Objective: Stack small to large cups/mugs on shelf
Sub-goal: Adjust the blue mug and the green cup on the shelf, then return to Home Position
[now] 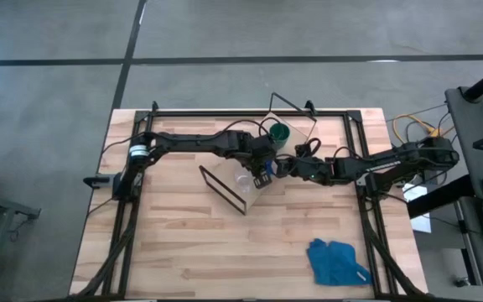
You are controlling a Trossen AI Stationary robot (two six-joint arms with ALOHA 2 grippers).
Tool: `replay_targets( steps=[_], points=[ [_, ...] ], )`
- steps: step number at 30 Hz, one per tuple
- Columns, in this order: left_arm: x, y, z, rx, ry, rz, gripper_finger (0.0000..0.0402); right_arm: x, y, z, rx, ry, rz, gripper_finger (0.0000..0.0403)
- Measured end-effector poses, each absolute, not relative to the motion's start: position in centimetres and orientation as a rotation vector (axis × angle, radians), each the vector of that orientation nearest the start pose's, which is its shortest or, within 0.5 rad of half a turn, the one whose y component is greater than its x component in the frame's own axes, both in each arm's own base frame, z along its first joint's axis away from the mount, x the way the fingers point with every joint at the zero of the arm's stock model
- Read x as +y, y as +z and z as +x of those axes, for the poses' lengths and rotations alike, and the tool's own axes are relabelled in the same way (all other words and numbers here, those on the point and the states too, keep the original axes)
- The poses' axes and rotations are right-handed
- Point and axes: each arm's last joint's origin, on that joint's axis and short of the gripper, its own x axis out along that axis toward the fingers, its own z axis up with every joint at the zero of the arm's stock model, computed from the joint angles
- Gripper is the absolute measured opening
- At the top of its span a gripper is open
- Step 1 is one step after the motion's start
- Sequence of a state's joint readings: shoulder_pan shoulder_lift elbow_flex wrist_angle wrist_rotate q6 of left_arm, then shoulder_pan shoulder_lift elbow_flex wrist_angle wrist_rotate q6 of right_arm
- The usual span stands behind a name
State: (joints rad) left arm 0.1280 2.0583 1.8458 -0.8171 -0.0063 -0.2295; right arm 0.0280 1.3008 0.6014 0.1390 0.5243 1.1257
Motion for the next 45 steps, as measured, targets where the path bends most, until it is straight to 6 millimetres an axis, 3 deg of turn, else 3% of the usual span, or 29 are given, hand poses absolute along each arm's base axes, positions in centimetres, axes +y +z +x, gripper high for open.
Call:
replay_targets(
  steps=[8,15,22,30,34,39,45],
  points=[
    [5.2,27.2,44.0,0.995,0.155,-0.313,0.0,-0.7,20.4,25.2,0.189,-0.704,0.929,0.0009],
    [3.5,33.4,41.4,0.844,0.087,-0.3,0.0,-0.4,23.9,23.3,0.094,-0.597,0.86,0.0009],
    [1.3,40.6,36.0,0.66,0.017,-0.271,0.0,1.6,28.3,19.8,-0.008,-0.395,0.713,0.0009],
    [-1.0,47.0,28.8,0.465,-0.075,-0.245,0.0,3.4,31.2,15.8,-0.093,-0.208,0.559,0.0009],
    [-1.8,48.6,24.7,0.428,-0.117,-0.237,0.0,3.7,31.8,14.7,-0.112,-0.181,0.472,0.0009],
    [-1.9,49.9,19.6,0.382,-0.06,-0.274,0.0,3.6,31.9,13.9,-0.13,-0.327,0.4,0.0009],
    [-1.1,49.1,13.9,0.311,0.111,-0.244,0.0,3.5,30.7,13.8,-0.024,-0.372,0.33,0.0009]
  ],
)
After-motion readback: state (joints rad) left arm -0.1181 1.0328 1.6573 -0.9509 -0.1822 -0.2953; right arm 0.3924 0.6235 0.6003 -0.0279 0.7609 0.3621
